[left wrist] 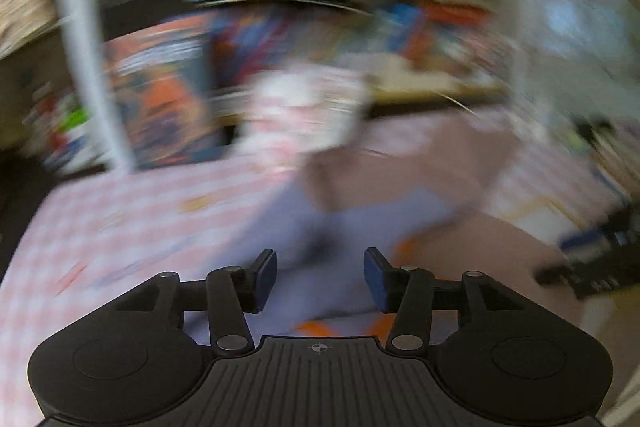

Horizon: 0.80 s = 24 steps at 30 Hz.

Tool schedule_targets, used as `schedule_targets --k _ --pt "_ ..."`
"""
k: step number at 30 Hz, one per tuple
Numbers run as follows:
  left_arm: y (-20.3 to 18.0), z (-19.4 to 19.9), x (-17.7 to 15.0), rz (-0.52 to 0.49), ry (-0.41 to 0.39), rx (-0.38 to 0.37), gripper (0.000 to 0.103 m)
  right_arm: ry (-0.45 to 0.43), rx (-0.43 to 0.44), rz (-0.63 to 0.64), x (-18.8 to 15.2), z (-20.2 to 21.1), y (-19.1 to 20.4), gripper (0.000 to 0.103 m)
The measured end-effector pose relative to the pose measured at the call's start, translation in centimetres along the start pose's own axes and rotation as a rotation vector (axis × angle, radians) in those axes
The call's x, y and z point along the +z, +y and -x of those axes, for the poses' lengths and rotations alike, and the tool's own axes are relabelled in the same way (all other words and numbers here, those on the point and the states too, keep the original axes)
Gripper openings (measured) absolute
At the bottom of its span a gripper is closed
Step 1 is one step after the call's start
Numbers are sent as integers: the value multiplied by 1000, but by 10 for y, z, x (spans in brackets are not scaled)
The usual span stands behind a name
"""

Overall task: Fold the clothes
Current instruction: 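Lift and shake the sweater open with both grippers, spreading it over the table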

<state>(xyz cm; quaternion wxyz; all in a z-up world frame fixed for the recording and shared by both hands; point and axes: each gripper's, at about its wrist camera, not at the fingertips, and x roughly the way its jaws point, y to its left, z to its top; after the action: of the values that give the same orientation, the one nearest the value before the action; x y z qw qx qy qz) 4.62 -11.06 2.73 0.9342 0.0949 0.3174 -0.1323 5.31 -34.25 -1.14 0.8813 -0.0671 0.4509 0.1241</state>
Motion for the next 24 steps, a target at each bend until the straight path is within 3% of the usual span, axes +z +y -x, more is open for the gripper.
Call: schedule_targets --k 3,7,10,13,17,18,19,22,24 --pt "-43 -26 2 -131 21 -18 49 24 -44 22 -10 -6 -10 51" --pt "-72 -58 7 -198 48 25 49 32 -50 48 -21 -11 -21 41" --pt "-87 -81 8 -256 62 79 49 40 45 62 -25 -7 -24 10" --pt "-94 -98 10 -291 71 120 48 80 114 120 -31 0 -16 9" --pt "-103 -103 12 -311 59 117 46 212 355 96 -47 13 -7 9" --pt "-104 -105 12 -318 58 115 36 223 385 103 -52 17 -3 9" --pt "-105 -107 11 -318 67 117 29 230 403 108 -55 19 -1 9" --pt "-104 -110 9 -315 98 116 31 240 418 107 -56 20 1 9" --pt "-107 -101 9 -325 76 83 33 244 425 100 -55 23 1 9"
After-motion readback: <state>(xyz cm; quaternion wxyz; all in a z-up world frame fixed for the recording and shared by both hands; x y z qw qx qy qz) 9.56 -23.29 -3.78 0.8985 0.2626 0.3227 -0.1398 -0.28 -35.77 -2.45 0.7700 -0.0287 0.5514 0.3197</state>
